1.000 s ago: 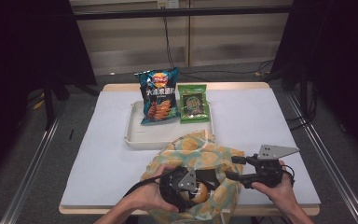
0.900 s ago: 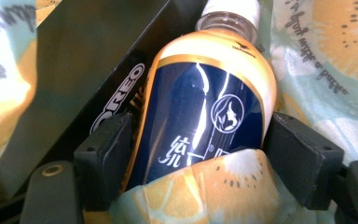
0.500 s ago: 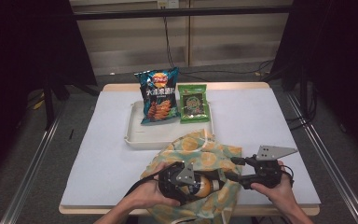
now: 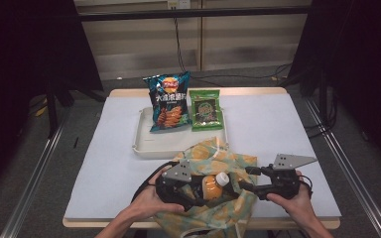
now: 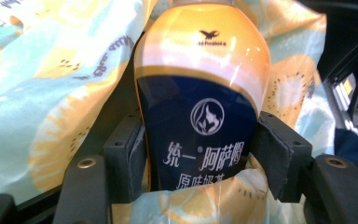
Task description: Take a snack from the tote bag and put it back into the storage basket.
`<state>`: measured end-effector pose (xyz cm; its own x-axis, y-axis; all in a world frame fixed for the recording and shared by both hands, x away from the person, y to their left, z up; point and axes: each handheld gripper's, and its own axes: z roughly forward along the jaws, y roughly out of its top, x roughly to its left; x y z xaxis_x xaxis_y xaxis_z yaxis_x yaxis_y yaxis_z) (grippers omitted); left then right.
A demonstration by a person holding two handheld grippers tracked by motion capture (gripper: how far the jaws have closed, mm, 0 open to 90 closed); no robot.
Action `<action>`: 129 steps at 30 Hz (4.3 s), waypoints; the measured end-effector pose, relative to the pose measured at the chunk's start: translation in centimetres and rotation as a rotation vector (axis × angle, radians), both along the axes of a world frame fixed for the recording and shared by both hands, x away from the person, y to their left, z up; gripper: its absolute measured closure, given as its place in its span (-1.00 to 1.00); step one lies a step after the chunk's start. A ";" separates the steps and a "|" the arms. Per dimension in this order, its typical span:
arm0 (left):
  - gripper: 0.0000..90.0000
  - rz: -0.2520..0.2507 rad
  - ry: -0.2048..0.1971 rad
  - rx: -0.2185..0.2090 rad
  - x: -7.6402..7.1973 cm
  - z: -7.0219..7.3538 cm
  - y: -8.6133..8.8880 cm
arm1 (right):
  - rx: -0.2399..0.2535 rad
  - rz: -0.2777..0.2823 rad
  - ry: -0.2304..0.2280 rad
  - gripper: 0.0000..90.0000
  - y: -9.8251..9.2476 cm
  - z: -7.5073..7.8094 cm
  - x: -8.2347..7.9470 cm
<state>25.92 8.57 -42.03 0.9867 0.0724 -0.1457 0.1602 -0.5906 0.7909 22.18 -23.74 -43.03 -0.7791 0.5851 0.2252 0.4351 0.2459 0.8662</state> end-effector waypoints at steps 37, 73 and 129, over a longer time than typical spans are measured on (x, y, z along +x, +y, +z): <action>-0.25 0.033 -0.039 -0.101 -0.7 -0.7 2.0 | -0.011 0.028 -0.003 -0.16 0.6 0.0 -0.1; -0.33 0.045 -0.013 -0.175 -0.3 1.5 0.3 | -0.011 0.032 0.005 -0.18 0.5 -0.3 -0.1; -0.32 0.345 -0.042 -0.328 4.2 12.8 4.4 | -0.064 0.083 -0.024 0.49 1.4 -1.0 -0.5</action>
<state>30.15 12.99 -29.20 0.9185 0.3540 -0.1760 0.2669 -0.2269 0.9366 21.66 -22.35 -43.98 -0.8303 0.5308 0.1700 0.3899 0.3352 0.8577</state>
